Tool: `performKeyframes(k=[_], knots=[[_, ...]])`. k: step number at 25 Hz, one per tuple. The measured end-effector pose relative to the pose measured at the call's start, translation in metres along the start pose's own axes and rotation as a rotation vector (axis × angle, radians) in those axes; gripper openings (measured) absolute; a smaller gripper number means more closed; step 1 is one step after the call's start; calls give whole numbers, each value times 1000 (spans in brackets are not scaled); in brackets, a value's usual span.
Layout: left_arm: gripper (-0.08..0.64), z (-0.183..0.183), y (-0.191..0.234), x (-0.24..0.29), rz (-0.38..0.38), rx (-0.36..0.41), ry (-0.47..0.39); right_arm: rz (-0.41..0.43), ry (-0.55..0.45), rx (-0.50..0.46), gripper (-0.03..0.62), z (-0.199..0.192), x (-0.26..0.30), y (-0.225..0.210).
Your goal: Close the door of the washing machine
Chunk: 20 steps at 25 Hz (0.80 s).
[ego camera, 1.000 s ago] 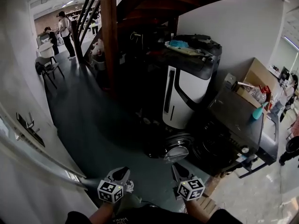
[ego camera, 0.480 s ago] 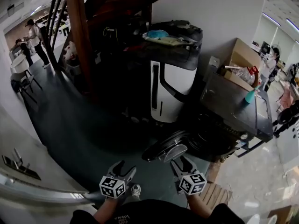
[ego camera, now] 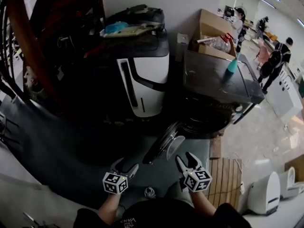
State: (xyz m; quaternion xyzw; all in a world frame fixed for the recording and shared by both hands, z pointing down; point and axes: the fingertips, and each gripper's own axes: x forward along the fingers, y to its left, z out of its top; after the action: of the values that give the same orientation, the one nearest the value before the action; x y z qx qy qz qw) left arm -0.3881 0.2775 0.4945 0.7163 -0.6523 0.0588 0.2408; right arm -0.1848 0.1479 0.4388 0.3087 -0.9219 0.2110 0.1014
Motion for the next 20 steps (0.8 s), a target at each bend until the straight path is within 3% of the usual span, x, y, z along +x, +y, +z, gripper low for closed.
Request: performKeyframes(k=[9,20], knots=[[285,-2,16,113,-82,21,78,-131,17,70,209,-23,-2,-56],[305,-46,-5,228,-140,34,260,-165,80,109,199,-38,7,-144]])
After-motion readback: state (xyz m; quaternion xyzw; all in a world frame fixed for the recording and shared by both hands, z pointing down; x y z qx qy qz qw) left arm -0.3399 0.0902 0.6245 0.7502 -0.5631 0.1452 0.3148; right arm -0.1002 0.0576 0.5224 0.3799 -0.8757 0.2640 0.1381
